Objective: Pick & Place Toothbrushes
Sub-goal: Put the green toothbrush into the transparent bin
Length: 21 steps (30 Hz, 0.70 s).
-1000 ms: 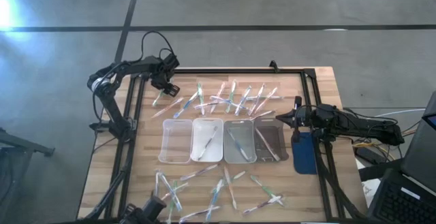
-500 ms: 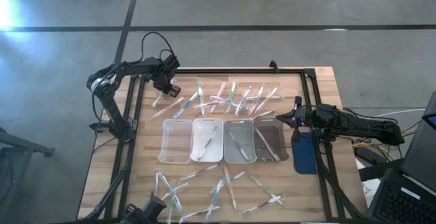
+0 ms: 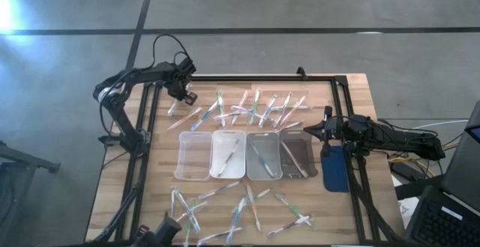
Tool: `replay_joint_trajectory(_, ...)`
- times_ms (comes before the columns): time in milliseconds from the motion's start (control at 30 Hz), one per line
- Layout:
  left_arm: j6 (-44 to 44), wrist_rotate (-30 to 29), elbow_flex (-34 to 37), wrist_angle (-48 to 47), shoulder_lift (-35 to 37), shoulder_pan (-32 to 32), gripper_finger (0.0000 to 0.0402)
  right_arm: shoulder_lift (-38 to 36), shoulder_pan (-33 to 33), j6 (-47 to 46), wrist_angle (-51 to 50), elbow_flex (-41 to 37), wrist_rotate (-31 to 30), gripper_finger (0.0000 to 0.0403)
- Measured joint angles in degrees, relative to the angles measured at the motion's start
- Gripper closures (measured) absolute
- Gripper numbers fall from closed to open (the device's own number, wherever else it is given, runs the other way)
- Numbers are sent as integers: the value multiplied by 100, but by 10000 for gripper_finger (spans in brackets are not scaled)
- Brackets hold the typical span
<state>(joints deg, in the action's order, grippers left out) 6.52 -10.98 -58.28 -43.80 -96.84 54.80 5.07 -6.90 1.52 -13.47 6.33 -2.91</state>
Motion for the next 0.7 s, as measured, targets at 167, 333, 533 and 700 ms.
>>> replay_joint_trajectory(167, 66, 66, -26, -216, 272, -28, 374, 1, 0, 0, 0, 0, 1, 394)
replay_joint_trajectory(333, 137, 262, -122, -255, 674, -79, 380, 0, 0, 0, 2, 0, 2, 394)
replay_joint_trajectory(533, 373, 1027, -247, -114, 1229, -151, 374, -1, 0, 0, 1, 0, 1, 394)
replay_joint_trajectory(700, 638, 1577, -251, 86, 1775, -412, 378, -1, 0, 0, 0, 0, -1, 394)
